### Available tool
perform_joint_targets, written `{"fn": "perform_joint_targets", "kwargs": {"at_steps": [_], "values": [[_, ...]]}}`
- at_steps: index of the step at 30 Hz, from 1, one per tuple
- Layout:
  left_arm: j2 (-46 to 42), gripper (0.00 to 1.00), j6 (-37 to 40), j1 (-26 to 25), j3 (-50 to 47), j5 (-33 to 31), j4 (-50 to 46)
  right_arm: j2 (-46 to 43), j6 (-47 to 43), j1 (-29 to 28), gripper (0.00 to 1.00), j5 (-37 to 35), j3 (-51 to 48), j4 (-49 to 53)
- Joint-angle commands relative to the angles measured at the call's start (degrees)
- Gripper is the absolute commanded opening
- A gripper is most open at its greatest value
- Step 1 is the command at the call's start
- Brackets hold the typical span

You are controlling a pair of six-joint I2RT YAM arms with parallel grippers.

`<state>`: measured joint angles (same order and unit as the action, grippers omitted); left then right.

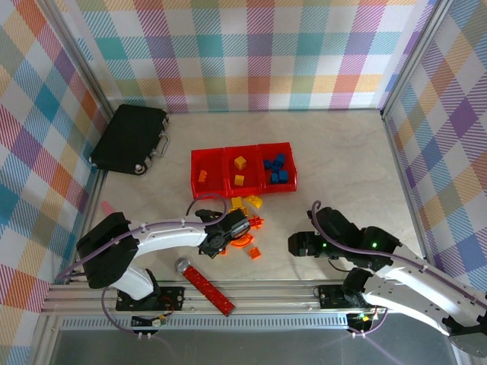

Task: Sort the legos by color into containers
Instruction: Pick up the lego from the middle-left of the table.

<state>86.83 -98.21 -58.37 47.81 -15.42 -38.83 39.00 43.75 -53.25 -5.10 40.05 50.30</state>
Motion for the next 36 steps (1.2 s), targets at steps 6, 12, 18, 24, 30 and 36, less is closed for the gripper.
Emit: {"fn": "perform_joint_targets", "kwargs": {"at_steps": [6, 12, 18, 24, 30, 36], "values": [[-1.2, 0.49, -1.0, -0.6, -0.9, -3.0, -2.4, -1.2, 0.3, 0.3, 0.73, -0.3, -0.3, 1.8], [0.4, 0.49, 1.0, 1.0, -3.0, 0.5, 1.3, -1.6, 0.3, 0.3, 0.73, -0.4, -0.3, 2.2], [2.0, 0.48, 4.0, 2.2, -3.4, 2.9, 5.0, -2.2, 0.6, 0.3, 0.73, -0.5, -0.1, 2.9], [3.5, 0.44, 7.6, 2.7, -2.5, 3.7, 5.7, -3.3, 1.1, 0.3, 0.73, -1.1, -0.2, 3.9], [4.6, 0.23, 8.9, 2.9, -2.0, 4.0, 5.3, -3.3, 1.3, 0.3, 0.73, -1.1, -0.5, 3.7], [5.3, 0.00, 11.0, 3.0, -0.7, 4.3, 3.6, -3.1, 1.3, 0.2, 0.73, -1.1, -0.5, 3.6]]}}
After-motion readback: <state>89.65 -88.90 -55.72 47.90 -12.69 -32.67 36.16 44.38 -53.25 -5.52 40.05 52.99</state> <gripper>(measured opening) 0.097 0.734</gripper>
